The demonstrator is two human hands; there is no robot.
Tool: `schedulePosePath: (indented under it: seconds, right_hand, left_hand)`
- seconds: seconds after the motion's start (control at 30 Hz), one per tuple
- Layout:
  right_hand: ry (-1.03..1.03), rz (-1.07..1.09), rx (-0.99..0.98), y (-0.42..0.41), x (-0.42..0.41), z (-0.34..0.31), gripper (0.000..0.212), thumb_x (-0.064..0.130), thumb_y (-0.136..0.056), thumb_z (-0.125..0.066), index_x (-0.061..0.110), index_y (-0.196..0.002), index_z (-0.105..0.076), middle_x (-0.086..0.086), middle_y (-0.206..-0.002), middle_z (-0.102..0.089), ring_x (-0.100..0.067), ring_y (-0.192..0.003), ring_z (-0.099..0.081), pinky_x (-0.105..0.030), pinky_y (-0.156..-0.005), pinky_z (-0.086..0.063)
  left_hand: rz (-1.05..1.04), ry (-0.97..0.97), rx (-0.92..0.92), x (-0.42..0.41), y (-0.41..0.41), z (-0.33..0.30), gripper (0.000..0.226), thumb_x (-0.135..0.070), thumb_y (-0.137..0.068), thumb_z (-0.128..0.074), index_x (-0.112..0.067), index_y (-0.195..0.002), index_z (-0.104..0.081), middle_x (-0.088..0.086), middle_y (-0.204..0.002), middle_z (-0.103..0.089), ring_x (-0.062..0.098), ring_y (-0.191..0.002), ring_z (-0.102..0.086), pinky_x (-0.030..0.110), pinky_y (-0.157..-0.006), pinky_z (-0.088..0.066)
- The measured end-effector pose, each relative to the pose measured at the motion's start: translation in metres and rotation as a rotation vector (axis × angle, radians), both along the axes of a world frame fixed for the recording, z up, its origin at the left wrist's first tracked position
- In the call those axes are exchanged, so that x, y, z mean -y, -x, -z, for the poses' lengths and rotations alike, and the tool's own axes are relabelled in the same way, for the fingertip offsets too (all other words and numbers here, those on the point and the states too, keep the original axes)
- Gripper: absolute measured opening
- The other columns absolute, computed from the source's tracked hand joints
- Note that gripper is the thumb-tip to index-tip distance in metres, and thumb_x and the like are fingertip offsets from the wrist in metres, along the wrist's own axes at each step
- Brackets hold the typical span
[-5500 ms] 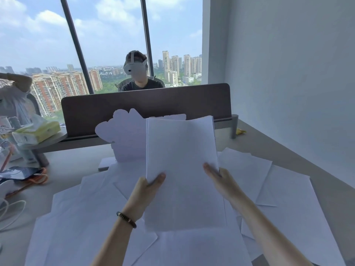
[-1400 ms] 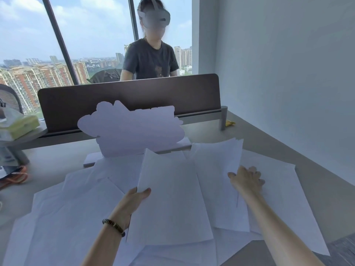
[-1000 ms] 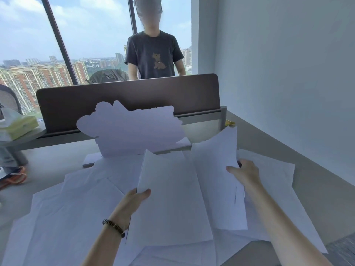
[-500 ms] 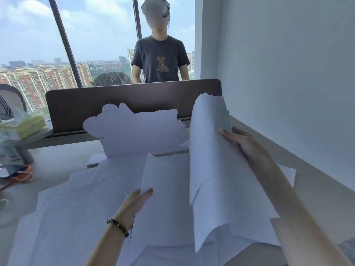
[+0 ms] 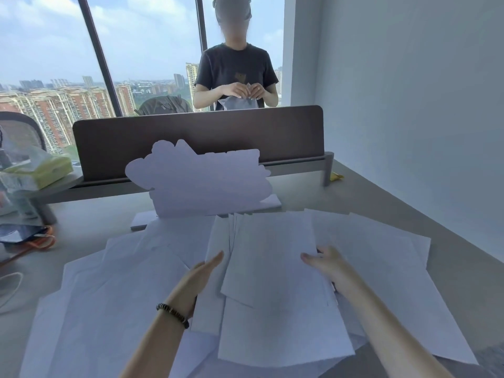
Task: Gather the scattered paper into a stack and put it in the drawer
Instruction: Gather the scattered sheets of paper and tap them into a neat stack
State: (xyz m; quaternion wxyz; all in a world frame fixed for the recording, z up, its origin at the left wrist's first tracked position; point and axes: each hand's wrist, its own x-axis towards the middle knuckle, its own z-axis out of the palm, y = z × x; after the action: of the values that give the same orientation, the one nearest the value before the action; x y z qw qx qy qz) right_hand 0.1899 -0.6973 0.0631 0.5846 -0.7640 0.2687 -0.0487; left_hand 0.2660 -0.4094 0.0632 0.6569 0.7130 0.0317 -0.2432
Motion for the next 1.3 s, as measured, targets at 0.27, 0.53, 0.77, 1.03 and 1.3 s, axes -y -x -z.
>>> schedulePosePath:
  seconds: [0.27, 0.53, 0.77, 1.03, 1.3]
  right_hand:
    - [0.553, -0.048, -0.125, -0.007, -0.045, 0.005, 0.036, 0.043, -0.102, -0.043, 0.010, -0.092, -0.052, -0.015, -0.105, -0.063, -0.034, -0.110, -0.058, -0.036, -0.082, -0.043]
    - [-0.108, 0.031, 0.054, -0.009, -0.030, -0.012, 0.022, 0.016, -0.088, -0.070, 0.009, -0.109, -0.072, -0.011, -0.113, -0.074, -0.027, -0.104, -0.070, -0.032, -0.085, -0.054]
    - [-0.164, -0.010, 0.295, -0.001, -0.030, -0.046, 0.020, 0.006, -0.090, -0.064, 0.012, -0.109, -0.069, -0.008, -0.107, -0.076, -0.029, -0.102, -0.071, -0.047, -0.096, -0.055]
    - [0.057, -0.016, 0.594, 0.013, -0.041, -0.081, 0.046, 0.035, -0.086, -0.061, -0.004, -0.107, -0.052, -0.032, -0.111, -0.057, -0.018, -0.081, -0.052, -0.035, -0.075, -0.040]
    - [-0.014, -0.149, 0.693, 0.033, -0.052, -0.093, 0.022, 0.018, -0.097, -0.063, 0.027, -0.117, -0.063, 0.013, -0.117, -0.072, -0.004, -0.113, -0.065, -0.030, -0.097, -0.049]
  left_hand:
    - [0.089, 0.018, 0.015, 0.009, 0.006, 0.000, 0.035, -0.018, -0.086, -0.075, -0.002, -0.117, -0.068, 0.016, -0.106, -0.076, 0.036, -0.101, -0.071, 0.052, -0.095, -0.054]
    - [0.029, 0.170, 0.139, 0.002, 0.008, -0.022, 0.020, -0.012, -0.091, -0.068, -0.015, -0.111, -0.067, 0.003, -0.105, -0.075, 0.020, -0.102, -0.066, 0.031, -0.077, -0.052]
    - [0.031, 0.219, 0.345, 0.010, 0.016, -0.048, 0.018, -0.004, -0.094, -0.062, -0.017, -0.105, -0.069, -0.007, -0.091, -0.078, 0.012, -0.095, -0.069, 0.028, -0.091, -0.053]
    - [0.009, 0.334, 0.634, 0.006, 0.019, -0.068, 0.030, -0.021, -0.089, -0.063, -0.012, -0.117, -0.068, 0.010, -0.119, -0.073, 0.032, -0.116, -0.065, 0.051, -0.102, -0.049]
    - [0.054, 0.397, 0.500, -0.005, 0.031, -0.064, 0.019, -0.012, -0.081, -0.070, -0.012, -0.098, -0.080, 0.015, -0.111, -0.075, 0.038, -0.110, -0.068, 0.049, -0.097, -0.052]
